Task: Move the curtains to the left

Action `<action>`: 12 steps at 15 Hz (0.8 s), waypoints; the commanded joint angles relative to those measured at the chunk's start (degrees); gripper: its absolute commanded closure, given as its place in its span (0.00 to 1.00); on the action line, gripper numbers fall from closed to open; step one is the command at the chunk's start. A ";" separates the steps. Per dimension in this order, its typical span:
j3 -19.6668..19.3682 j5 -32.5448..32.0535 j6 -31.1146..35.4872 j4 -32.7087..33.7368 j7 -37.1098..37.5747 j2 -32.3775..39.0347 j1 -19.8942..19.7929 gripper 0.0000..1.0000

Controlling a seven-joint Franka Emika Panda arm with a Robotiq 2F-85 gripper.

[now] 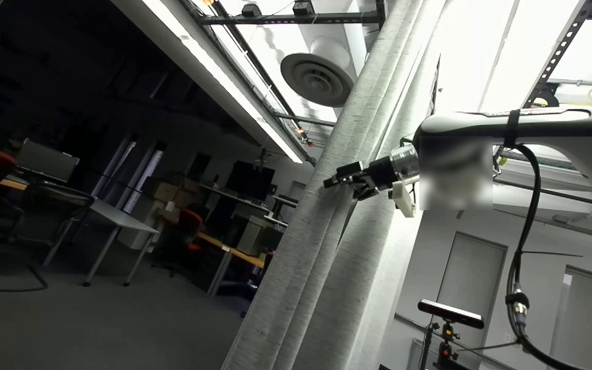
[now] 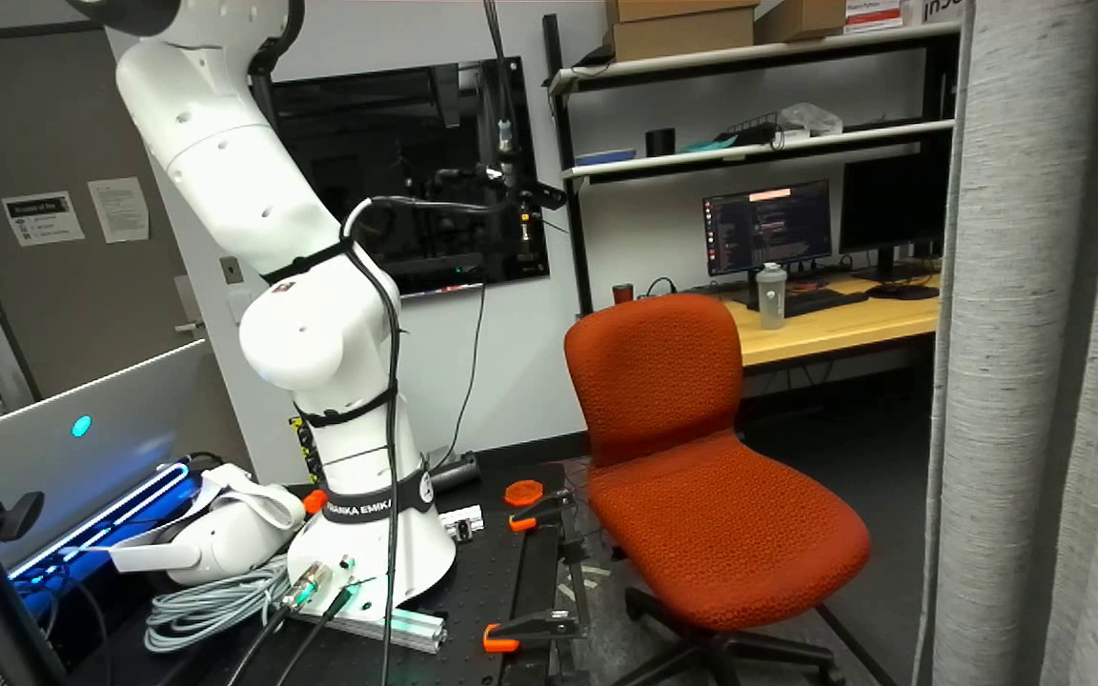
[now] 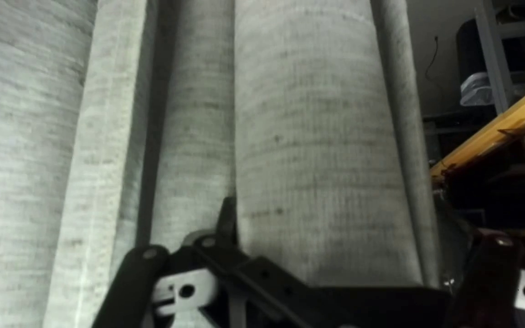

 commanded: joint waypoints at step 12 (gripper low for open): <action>-0.80 3.53 3.58 11.63 3.50 7.28 2.65 0.89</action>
